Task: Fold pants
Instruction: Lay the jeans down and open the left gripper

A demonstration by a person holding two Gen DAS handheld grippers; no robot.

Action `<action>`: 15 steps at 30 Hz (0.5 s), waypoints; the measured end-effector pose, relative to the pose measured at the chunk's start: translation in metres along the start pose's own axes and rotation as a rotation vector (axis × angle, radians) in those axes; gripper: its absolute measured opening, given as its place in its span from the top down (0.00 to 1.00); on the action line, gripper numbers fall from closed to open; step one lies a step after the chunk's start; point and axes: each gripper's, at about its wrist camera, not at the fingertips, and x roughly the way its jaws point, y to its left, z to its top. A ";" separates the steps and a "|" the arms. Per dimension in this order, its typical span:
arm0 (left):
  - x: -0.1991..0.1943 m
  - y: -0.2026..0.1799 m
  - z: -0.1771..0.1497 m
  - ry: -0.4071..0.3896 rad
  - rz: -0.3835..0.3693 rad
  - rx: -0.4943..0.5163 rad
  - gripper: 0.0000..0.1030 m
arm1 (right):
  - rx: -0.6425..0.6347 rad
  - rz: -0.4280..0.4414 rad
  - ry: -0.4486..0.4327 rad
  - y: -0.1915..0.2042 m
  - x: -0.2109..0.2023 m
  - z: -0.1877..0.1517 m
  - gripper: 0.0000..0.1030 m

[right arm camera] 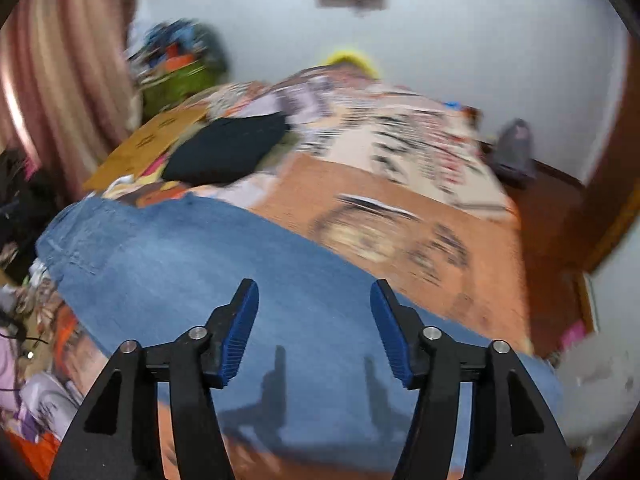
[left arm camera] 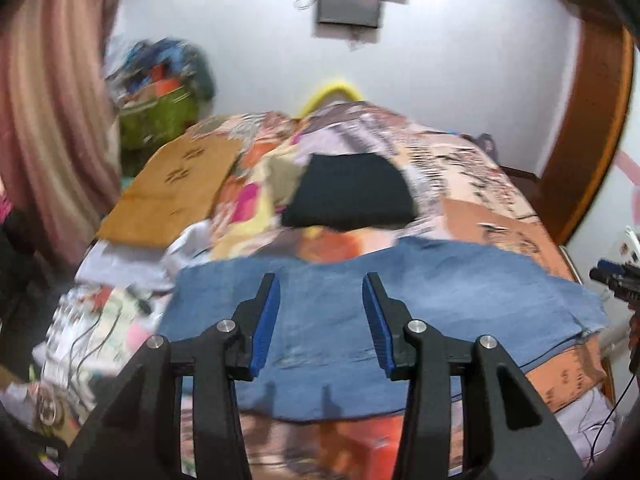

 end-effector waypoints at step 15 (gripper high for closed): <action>0.098 -0.239 0.016 0.145 -0.285 0.297 0.47 | 0.414 -0.206 0.012 -0.141 -0.063 -0.119 0.36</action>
